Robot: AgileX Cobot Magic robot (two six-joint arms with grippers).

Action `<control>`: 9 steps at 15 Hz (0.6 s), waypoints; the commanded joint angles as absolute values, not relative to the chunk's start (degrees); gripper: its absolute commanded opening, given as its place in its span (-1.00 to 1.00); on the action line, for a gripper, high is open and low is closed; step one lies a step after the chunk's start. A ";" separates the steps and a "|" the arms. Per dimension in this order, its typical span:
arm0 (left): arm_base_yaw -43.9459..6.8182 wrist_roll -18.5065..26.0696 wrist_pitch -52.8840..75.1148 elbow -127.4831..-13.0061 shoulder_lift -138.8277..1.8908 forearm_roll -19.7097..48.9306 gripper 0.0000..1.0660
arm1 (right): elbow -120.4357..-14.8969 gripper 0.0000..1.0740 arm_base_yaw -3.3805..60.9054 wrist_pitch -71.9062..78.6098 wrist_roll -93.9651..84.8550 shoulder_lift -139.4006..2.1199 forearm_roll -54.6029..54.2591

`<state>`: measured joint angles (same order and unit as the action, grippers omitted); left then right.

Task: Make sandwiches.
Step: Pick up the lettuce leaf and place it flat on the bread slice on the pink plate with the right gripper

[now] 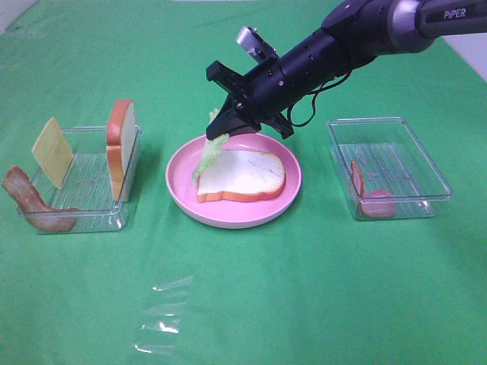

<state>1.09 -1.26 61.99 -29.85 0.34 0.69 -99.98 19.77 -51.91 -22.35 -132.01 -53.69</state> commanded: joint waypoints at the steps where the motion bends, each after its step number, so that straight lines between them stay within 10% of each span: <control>1: 1.09 -1.20 61.71 -29.68 1.49 0.74 0.87 | -100.44 -1.00 19.65 -50.99 -16.96 -132.12 -42.63; 9: 1.09 -1.20 61.71 -29.68 1.49 0.74 0.87 | -102.50 -1.00 19.65 -51.22 -11.17 -132.12 -32.37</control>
<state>1.09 -1.26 61.99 -29.85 0.34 0.69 -102.10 19.77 -51.17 -11.29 -132.01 -32.72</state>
